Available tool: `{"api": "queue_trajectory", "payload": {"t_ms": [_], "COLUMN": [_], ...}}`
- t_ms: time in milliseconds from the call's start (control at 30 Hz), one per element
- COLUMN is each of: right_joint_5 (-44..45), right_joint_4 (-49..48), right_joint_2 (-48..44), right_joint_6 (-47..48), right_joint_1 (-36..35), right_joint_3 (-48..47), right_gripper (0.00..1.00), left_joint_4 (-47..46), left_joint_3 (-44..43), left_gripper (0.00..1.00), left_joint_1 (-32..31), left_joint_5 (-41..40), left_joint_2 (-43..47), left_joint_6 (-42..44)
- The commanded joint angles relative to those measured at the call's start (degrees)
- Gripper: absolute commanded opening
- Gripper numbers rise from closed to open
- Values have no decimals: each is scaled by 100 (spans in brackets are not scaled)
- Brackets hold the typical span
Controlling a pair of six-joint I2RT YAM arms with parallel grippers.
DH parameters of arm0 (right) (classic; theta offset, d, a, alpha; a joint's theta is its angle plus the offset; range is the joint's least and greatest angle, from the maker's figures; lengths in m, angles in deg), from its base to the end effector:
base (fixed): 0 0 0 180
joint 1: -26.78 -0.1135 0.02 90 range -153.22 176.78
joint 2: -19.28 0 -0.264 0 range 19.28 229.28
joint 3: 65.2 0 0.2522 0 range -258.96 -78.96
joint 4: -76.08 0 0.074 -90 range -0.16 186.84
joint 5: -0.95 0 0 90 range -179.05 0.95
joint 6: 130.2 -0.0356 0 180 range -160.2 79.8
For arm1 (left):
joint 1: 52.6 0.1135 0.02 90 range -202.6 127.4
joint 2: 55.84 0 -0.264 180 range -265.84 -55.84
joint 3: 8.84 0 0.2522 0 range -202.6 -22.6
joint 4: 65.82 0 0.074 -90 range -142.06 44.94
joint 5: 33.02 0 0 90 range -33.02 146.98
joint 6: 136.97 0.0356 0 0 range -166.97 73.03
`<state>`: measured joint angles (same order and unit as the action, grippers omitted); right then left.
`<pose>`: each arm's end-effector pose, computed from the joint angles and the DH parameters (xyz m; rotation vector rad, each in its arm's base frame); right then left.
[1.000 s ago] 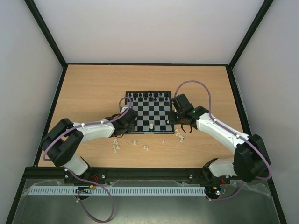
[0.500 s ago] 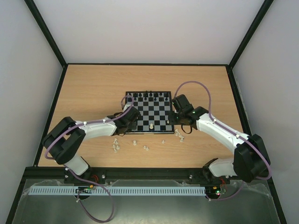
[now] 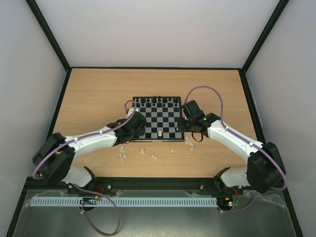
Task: Set up the chess pieces on the board
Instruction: Place the chess piece on the chessboard, then pick up the chess piece at the center of the board.
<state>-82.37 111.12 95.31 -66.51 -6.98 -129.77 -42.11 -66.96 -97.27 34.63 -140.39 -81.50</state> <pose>0.2340 0.1514 0.2403 -0.1004 2.4034 0.3587 0.2153 -0.1938 0.1820 0.0402 2.3677 -0.1864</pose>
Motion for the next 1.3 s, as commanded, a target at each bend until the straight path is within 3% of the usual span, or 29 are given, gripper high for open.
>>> {"api": "queue_trajectory", "payload": {"t_ms": [0,100,200,400,667,1267], "right_joint_5": [90,-56,-234,195,804,954], "right_joint_4": [208,185,167,565,791,471], "right_joint_2": [-185,-331,-606,-640,-486,237], "right_joint_6": [-136,-226,-327,-688,-1395,-1424], "right_joint_1": [14,10,-59,-674,-816,-860], "right_joint_3": [209,435,639,530,941,1034], "right_gripper": [52,52,50,47,40,33], "left_joint_4": [544,656,785,1111,1426,1318], "left_joint_3": [-151,94,376,814,1006,1038], "left_gripper": [74,83,99,100,100,99], "left_joint_1": [-189,-218,-226,-235,-242,-242], "left_joint_5": [-329,-206,-71,123,-36,38], "left_joint_2": [810,1337,1805,2544,3100,3103], "left_joint_6": [-105,-184,-318,-597,-761,-622]}}
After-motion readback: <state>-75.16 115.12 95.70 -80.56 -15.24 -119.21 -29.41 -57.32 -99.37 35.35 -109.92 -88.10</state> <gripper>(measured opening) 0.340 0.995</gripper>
